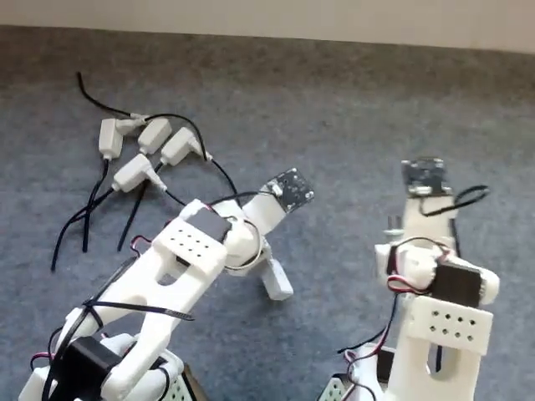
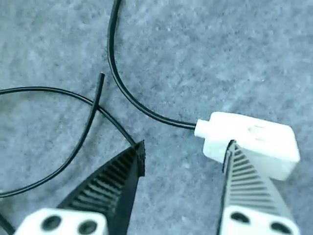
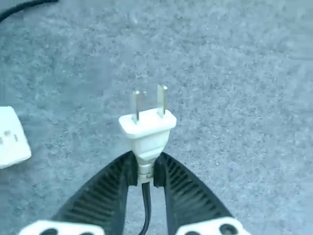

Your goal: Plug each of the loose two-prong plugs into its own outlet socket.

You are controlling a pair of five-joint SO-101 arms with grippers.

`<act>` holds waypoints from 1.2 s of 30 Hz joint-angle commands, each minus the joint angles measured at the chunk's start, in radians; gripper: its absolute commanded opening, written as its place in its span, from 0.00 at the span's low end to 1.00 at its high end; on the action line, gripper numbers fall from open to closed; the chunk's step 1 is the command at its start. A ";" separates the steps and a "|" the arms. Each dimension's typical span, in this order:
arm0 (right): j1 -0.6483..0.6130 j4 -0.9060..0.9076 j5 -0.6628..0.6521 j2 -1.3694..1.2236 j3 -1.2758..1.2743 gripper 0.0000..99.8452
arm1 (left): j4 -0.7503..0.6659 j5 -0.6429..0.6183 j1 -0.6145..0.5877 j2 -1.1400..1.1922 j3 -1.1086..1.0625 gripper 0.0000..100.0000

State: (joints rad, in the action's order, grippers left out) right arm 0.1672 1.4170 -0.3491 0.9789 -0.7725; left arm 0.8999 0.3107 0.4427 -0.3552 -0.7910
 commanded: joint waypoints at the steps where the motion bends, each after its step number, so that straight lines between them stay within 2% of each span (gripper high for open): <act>1: 0.104 -0.035 -0.018 0.018 0.053 0.01 | -0.026 -0.006 0.005 -0.030 0.050 0.27; 6: 0.131 -0.039 -0.034 0.018 0.053 0.01 | -0.029 0.009 0.025 -0.028 0.081 0.27; 10: 0.188 -0.042 -0.061 0.018 0.053 0.01 | 0.130 0.029 -0.068 -0.028 0.134 0.24; 14: 0.199 -0.068 -0.057 0.018 0.051 0.01 | 0.173 0.083 -0.096 -0.038 0.079 0.23; 18: 0.199 -0.068 -0.058 0.018 0.051 0.01 | 0.222 0.086 -0.091 -0.036 0.039 0.23; 26: 0.217 -0.065 -0.060 0.018 0.050 0.01 | 0.094 0.086 0.059 -0.030 -0.140 0.23; 32: 0.257 -0.070 -0.061 0.018 0.030 0.01 | -0.012 0.081 0.076 -0.028 -0.059 0.23; 36: 0.257 -0.070 -0.061 0.018 0.030 0.01 | -0.023 0.083 0.076 -0.025 0.036 0.23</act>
State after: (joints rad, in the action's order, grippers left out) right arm 0.4127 1.3663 -0.3997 0.9789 -0.7725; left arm 0.8984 0.3890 0.5086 -0.3613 -0.8600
